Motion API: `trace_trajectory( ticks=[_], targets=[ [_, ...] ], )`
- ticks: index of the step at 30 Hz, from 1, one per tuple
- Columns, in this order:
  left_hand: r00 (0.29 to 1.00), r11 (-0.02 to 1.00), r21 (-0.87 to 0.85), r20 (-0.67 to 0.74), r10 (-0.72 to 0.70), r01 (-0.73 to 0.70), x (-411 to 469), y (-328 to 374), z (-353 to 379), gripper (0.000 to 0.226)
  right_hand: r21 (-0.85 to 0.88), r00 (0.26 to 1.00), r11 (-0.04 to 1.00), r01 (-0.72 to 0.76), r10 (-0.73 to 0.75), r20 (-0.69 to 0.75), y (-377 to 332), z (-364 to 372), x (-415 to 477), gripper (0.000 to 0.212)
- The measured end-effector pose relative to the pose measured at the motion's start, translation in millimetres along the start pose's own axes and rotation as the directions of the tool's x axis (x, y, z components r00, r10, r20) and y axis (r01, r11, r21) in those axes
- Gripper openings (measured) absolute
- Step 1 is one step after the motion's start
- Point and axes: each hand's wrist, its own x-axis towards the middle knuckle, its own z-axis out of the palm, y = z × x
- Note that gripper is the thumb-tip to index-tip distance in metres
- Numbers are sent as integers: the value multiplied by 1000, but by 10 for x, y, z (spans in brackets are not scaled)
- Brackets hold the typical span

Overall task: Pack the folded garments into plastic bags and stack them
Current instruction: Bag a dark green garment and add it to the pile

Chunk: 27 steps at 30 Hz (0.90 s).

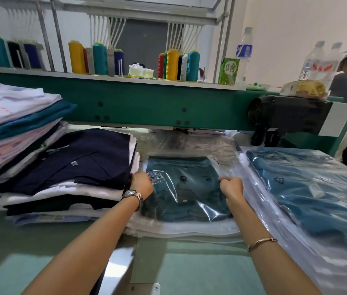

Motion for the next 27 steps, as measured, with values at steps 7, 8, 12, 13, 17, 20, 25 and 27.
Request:
trace_trajectory(
  ticks=[7, 8, 12, 13, 17, 20, 25, 27],
  targets=[
    [998, 954, -298, -32, -56, 44, -15, -27, 21, 34, 15, 1000, 1000, 27, -27, -5, -52, -53, -73, 40],
    [997, 930, -365, -43, -70, 50, -7, -18, -5, 40, 11, 999, 999, 37, -37, -12, -74, -61, -78, 44],
    [990, 862, -505, -88, -112, 53, -29, 57, -203, 13, -14, 992, 992, 124, -124, -35, -257, -101, -130, 46],
    [987, 853, -521, -108, -119, 46, -15, 76, -238, 18, -18, 988, 989, 148, -149, -34, -320, -112, -149, 45],
    [982, 805, -594, -142, -124, 15, -18, 151, -416, 40, 5, 978, 979, 205, -205, -34, -607, -165, -186, 38],
    [978, 716, -698, -155, -142, -6, -28, 218, -592, 27, 35, 969, 969, 246, -245, -30, -853, -224, -185, 29],
    [963, 567, -812, -241, -118, -134, -151, 412, -866, 30, 161, 949, 935, 316, -307, -75, -1239, -589, -209, 19],
    [958, 481, -853, -275, -84, -202, -259, 587, -927, 24, 205, 944, 921, 330, -317, -96, -1367, -849, -216, 20]
  ],
)
